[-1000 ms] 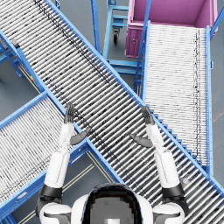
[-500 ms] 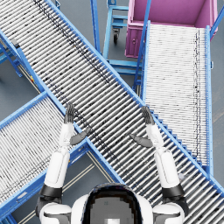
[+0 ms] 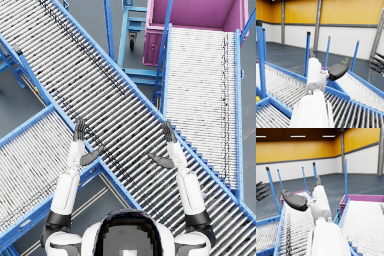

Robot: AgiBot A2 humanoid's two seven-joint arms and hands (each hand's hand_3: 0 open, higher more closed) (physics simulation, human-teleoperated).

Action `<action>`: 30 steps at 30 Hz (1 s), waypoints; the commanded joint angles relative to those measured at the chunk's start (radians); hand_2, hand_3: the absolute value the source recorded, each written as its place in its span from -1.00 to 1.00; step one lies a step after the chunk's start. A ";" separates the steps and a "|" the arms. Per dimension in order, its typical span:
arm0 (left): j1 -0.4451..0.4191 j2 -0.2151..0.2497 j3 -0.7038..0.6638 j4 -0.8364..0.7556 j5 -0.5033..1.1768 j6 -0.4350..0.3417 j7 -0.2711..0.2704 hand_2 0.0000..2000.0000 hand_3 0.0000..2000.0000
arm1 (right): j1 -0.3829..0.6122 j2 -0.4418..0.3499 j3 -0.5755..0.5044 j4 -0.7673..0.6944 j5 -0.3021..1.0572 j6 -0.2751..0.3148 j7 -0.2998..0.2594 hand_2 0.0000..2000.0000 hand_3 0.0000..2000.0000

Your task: Pick up the oil and place it on the left assembly line, put the cola on the right, and keep Sprite still

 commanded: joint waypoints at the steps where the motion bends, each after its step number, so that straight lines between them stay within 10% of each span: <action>1: 0.000 0.000 0.000 0.000 0.000 0.000 0.000 -1.00 -1.00 | 0.000 0.000 0.000 0.000 0.000 0.000 0.000 -1.00 -1.00; 30: 0.168 0.087 -0.234 -0.035 0.000 -0.100 -0.100 -1.00 -1.00 | 0.135 -0.095 -0.178 0.058 0.043 -0.099 0.101 -1.00 -1.00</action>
